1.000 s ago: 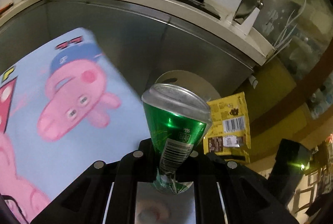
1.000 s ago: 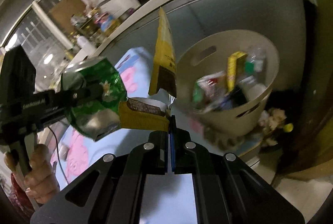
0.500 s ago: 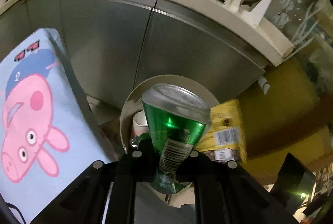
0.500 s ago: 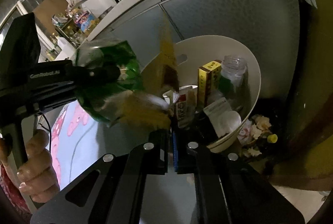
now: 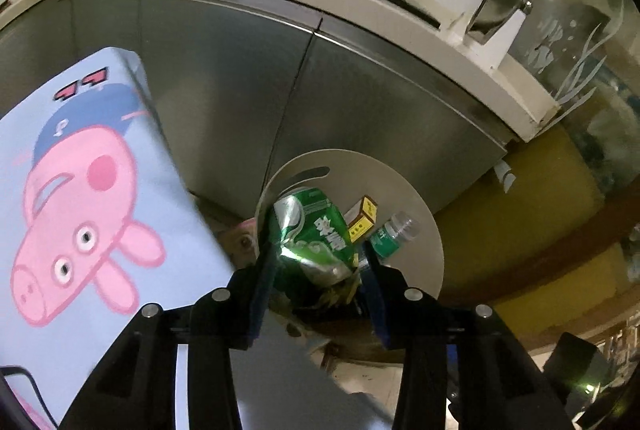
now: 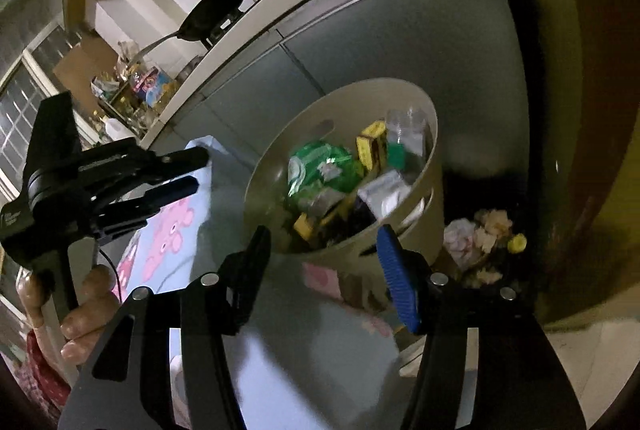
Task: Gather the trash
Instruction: 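Carry both items over the beige bin and open both tools, then move both tools back over the table toward the tissue pack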
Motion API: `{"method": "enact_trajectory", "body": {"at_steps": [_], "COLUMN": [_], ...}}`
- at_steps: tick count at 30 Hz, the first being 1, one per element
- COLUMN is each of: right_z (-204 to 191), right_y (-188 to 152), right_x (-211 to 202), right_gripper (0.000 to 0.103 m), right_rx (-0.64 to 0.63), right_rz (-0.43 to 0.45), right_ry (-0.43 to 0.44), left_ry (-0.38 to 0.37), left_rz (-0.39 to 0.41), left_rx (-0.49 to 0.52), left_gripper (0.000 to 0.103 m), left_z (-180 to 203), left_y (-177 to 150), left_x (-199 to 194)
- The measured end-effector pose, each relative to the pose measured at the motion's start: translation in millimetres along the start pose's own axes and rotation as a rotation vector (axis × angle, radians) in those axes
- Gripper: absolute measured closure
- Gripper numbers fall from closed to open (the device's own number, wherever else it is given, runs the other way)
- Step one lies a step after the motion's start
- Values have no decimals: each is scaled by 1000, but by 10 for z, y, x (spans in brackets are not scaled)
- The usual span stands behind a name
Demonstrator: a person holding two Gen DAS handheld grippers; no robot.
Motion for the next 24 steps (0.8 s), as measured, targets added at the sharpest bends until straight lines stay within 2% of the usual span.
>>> {"method": "enact_trajectory", "body": {"at_steps": [4, 8, 13, 19, 24], "right_z": [-102, -211, -375, -667, -942], "right_y": [-111, -183, -315, -442, -569], "right_x": [-56, -105, -165, -319, -407], "right_gripper": [48, 48, 48, 48, 48], "right_rx": [-14, -20, -30, -73, -113], "right_rz": [-10, -11, -28, -24, -32], "right_ry": [3, 11, 28, 50, 76], "left_ry": [6, 41, 146, 237, 286], "left_rz": [28, 53, 79, 106, 122], "left_rx": [-12, -6, 37, 81, 67], "left_gripper": [60, 60, 60, 59, 57], "left_z": [-128, -251, -383, -528, -704], "left_y": [-140, -324, -579, -862, -1048], "left_x": [-245, -465, -710, -982, -1189]}}
Point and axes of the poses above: each gripper's, at about its wrist camera, not at the fingertips, and x roughly the way its jaws point, z to its right, y to its top, the point moved 3 cm from there along x, roughly the way its jaws point, and after that the axes turned 4 degrees about y, right-handed, at the moved point
